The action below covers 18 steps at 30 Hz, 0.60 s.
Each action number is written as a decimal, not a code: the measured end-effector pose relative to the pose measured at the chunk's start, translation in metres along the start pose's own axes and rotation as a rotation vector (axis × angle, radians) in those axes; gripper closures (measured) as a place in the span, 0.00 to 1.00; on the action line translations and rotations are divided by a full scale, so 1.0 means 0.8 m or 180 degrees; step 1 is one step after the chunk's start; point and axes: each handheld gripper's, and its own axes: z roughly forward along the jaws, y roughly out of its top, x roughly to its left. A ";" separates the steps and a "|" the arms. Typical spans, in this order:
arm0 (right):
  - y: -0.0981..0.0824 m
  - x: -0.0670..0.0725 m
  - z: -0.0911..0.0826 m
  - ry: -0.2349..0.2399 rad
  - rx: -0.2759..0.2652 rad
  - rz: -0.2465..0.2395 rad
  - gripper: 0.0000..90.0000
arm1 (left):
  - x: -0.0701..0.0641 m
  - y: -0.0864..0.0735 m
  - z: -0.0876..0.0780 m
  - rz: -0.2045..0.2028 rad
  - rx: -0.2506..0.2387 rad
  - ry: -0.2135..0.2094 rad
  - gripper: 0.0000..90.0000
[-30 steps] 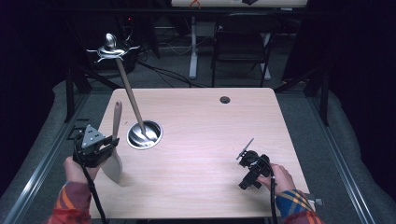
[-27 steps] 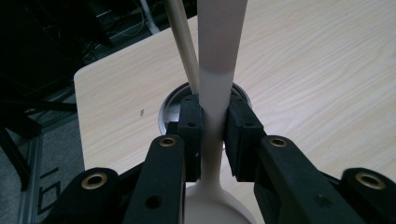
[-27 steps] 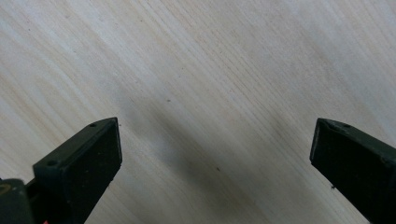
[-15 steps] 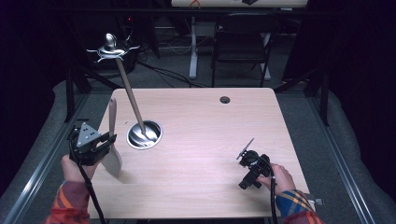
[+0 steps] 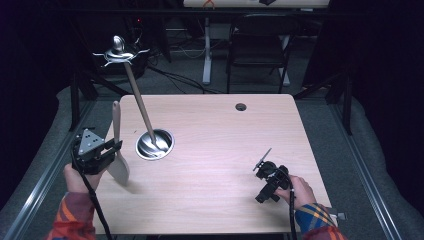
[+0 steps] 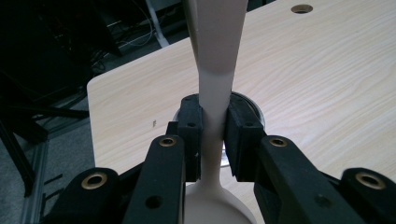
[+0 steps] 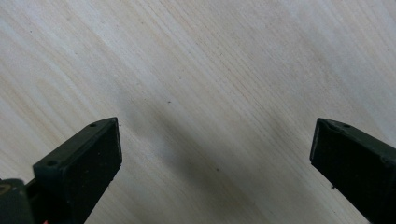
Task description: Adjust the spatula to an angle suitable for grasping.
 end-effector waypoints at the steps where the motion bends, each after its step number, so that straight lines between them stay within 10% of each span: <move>1: 0.000 0.000 0.000 0.0002 0.0017 0.0000 0.02 | 0.001 0.000 0.000 -0.0002 0.0000 0.0004 0.86; 18: 0.000 0.000 0.001 0.0015 0.0023 0.0012 0.02 | 0.014 0.012 -0.004 -0.0076 -0.0112 0.0029 0.86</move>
